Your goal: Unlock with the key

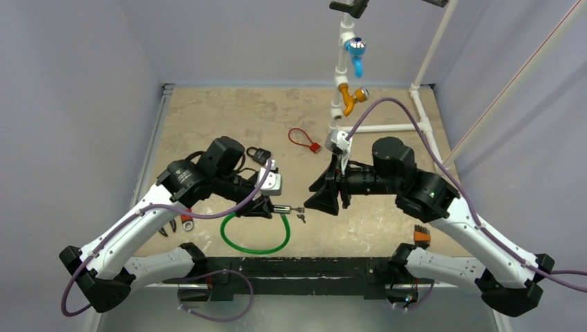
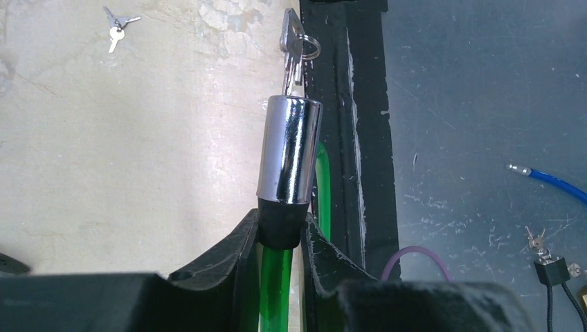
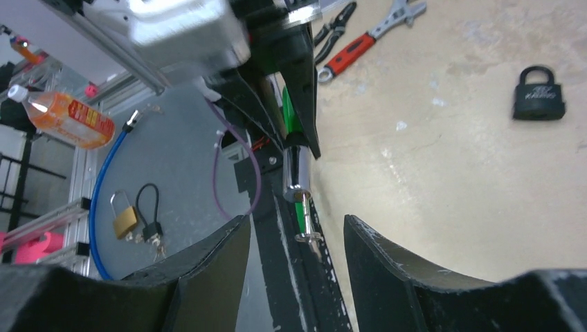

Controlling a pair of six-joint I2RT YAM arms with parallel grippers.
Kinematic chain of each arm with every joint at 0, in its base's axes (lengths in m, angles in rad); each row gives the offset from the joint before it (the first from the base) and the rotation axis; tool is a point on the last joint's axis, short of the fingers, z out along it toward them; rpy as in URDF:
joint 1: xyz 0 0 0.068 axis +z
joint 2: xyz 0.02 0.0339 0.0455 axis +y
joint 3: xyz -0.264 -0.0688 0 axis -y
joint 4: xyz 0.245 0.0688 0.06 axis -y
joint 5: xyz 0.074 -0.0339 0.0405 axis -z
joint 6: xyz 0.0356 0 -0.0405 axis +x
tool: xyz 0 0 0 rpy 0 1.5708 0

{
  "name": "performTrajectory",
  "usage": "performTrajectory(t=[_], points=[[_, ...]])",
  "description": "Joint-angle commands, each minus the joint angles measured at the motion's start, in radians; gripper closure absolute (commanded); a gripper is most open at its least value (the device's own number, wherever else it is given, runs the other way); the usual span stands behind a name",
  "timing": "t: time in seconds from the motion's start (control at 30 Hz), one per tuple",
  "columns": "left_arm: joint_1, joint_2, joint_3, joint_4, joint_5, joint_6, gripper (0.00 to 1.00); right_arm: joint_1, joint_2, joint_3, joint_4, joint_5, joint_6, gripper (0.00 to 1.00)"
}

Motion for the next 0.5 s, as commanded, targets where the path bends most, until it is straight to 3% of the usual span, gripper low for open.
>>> performTrajectory(t=[0.0, 0.23, 0.47], points=[[0.006, -0.024, 0.071, 0.016, 0.037, 0.024, 1.0, -0.003, 0.021, -0.035, -0.014, -0.072, -0.029, 0.47], [0.006, -0.025, 0.078, 0.013, 0.025, 0.027, 1.0, -0.003, 0.039, -0.048, -0.019, -0.11, -0.038, 0.38], [0.006, -0.018, 0.091, 0.021, 0.018, 0.024, 1.0, -0.003, 0.07, -0.073, -0.007, -0.161, -0.038, 0.44]])
